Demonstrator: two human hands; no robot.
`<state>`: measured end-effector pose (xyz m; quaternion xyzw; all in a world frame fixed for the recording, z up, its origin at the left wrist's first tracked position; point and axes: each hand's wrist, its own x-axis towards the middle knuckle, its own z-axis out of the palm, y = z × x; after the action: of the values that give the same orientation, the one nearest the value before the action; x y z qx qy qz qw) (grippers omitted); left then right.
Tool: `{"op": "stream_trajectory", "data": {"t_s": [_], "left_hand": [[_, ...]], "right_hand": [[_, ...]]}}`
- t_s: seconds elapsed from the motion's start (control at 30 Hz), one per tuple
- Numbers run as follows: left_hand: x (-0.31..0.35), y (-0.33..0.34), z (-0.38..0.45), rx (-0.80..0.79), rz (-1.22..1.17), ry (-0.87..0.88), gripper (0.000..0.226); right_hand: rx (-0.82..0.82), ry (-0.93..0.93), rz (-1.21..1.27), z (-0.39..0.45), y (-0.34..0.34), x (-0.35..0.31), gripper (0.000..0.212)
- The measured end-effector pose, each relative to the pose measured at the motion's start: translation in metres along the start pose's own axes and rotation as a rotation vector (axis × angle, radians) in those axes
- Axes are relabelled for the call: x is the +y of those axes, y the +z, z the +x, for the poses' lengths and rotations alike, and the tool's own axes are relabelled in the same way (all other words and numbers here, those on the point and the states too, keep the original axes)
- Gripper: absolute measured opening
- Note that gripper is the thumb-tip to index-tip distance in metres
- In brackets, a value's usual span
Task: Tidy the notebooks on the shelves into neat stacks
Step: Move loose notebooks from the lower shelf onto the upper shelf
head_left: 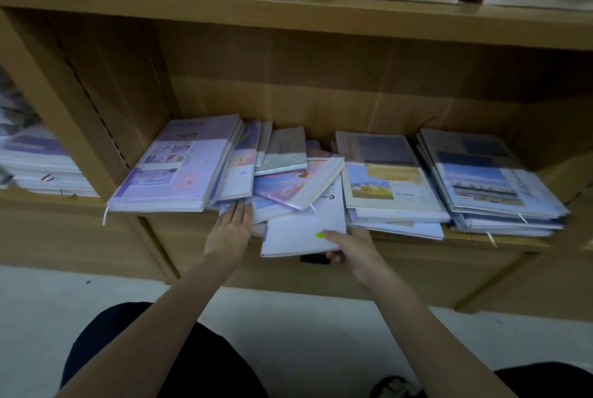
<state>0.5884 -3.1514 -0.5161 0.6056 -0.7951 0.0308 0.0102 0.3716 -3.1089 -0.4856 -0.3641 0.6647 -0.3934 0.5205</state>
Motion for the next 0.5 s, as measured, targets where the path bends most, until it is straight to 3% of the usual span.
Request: {"op": "stream_trajectory", "data": {"t_s": [0.1, 0.2, 0.3, 0.5], "left_hand": [[0.003, -0.02, 0.011, -0.058, 0.108, 0.017, 0.072], [-0.005, -0.028, 0.023, -0.236, 0.171, 0.033, 0.067], [-0.016, -0.044, 0.035, -0.397, 0.152, 0.05, 0.069], [0.001, -0.057, 0.024, -0.366, 0.41, 0.078, 0.047]], "right_hand": [[0.025, -0.102, 0.052, -0.008, -0.019, -0.05, 0.005], [0.128, -0.189, 0.057, -0.014, -0.053, -0.091, 0.023], [0.191, -0.236, 0.146, -0.023, -0.076, -0.108, 0.028], [0.218, -0.402, 0.034, -0.044, -0.076, -0.131, 0.021]]}}
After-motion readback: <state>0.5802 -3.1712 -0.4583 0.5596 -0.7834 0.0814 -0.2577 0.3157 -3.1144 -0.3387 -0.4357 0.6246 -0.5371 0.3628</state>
